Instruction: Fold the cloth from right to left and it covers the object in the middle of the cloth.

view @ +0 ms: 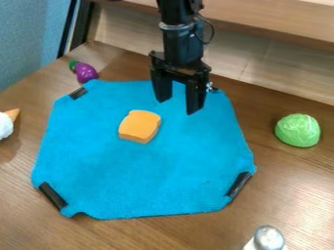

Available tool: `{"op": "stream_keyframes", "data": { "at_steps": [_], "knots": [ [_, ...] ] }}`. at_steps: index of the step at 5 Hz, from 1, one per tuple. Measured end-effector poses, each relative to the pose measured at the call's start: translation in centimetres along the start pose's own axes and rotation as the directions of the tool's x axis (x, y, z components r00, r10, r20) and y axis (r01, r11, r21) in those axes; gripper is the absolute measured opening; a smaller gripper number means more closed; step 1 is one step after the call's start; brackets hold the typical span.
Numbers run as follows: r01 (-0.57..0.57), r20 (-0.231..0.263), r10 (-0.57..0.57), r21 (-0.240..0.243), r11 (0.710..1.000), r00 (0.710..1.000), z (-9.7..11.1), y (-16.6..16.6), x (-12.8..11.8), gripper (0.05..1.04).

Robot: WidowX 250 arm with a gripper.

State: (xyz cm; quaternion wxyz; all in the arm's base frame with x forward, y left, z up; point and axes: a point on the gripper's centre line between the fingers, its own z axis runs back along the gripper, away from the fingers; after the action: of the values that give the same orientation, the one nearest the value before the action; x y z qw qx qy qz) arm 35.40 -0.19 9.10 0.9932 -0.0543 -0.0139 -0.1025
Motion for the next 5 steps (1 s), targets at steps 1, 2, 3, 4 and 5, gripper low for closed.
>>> {"op": "stream_keyframes", "data": {
  "at_steps": [1,2,3,4,5],
  "knots": [
    [-0.009,-0.038,0.008,-0.012,1.000,0.999,-1.4,0.0,-0.2,1.000],
    [0.047,-0.039,-0.048,-0.023,0.999,0.998,-2.5,-3.4,1.3,1.000],
    [0.096,-0.037,-0.096,-0.002,0.995,0.995,-2.7,-7.4,1.8,1.000],
    [0.069,-0.034,-0.068,0.011,0.998,0.997,-2.8,-8.7,1.9,1.000],
    [0.065,-0.049,-0.064,0.011,0.998,0.997,-3.3,-10.8,1.5,1.000]
  ]
}}
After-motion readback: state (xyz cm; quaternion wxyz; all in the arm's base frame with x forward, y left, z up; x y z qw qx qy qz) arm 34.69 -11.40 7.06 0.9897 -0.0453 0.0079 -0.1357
